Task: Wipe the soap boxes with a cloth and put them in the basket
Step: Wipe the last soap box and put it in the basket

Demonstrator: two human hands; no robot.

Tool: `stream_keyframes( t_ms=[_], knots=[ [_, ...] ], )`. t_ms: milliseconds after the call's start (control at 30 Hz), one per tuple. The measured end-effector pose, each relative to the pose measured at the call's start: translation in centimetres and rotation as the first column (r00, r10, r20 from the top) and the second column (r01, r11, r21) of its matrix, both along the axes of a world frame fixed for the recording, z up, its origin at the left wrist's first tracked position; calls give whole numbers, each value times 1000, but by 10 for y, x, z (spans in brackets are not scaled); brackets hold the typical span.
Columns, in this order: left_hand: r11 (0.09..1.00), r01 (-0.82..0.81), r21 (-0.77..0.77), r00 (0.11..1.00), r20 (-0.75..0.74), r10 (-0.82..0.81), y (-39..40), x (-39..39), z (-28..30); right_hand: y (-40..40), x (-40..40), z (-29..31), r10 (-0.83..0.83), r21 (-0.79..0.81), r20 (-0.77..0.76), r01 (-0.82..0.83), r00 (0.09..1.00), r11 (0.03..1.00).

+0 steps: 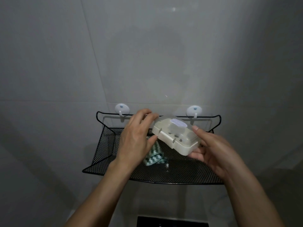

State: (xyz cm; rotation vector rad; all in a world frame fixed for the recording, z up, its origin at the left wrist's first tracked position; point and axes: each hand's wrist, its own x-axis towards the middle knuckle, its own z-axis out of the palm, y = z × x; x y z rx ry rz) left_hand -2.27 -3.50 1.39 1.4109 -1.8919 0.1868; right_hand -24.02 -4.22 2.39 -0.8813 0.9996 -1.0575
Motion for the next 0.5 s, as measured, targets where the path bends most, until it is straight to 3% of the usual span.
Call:
stream_keyframes(
  t_ms=[133, 200, 333, 400, 500],
  knots=[
    [994, 101, -39, 993, 69, -99, -2, 4, 2, -1, -2, 3, 13, -9, -38, -13, 999, 1000],
    [994, 111, -12, 994, 9, -111, -2, 4, 3, -2, -4, 3, 27, -6, -22, -27, 999, 1000],
    [971, 126, 205, 943, -328, -53, -1, 2, 4, -2, -7, 2, 19, -66, -22, -21, 1000, 998],
    [910, 235, 343, 868, -494, -39, -2, 0, 4, 0, -6, 0, 22, -144, -74, -32, 997, 989],
    [794, 414, 444, 777, -628, -53, -2, -3, 4, 2, 0, -1, 23, -210, -169, -59, 985, 976]
  ],
)
